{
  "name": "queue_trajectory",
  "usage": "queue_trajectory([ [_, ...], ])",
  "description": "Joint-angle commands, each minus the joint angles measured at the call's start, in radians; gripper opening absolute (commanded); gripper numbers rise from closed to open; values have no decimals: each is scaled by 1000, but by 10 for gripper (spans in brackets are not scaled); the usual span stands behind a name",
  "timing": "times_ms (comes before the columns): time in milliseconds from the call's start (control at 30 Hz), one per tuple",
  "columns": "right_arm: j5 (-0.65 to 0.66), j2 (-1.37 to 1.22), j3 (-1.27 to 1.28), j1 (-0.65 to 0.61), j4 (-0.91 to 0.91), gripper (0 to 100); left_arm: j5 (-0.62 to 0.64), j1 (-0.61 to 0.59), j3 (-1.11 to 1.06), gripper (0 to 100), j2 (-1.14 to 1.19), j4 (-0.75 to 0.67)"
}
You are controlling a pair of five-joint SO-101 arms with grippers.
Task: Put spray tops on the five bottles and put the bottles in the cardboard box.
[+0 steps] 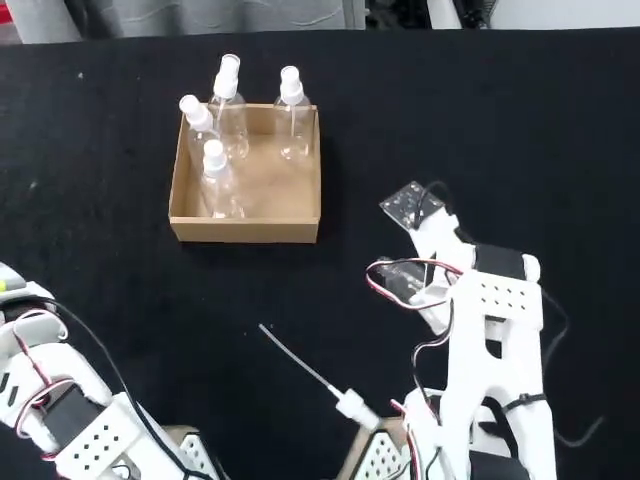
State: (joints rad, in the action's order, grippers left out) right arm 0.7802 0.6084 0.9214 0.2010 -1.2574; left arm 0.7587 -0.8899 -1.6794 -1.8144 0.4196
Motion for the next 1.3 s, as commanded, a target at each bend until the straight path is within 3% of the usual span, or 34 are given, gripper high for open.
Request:
queue_trajectory([
  [0,11,44,-8,21,21,356,-12,8,-21,130,-6,2],
  [333,11,39,-64,-11,14,360,-12,8,-21,130,-6,2],
  [767,5,28,-216,-63,-170,360,-12,8,-21,130,-6,2],
  [1267,12,-363,-415,-63,-213,360,-12,8,-21,130,-6,2],
])
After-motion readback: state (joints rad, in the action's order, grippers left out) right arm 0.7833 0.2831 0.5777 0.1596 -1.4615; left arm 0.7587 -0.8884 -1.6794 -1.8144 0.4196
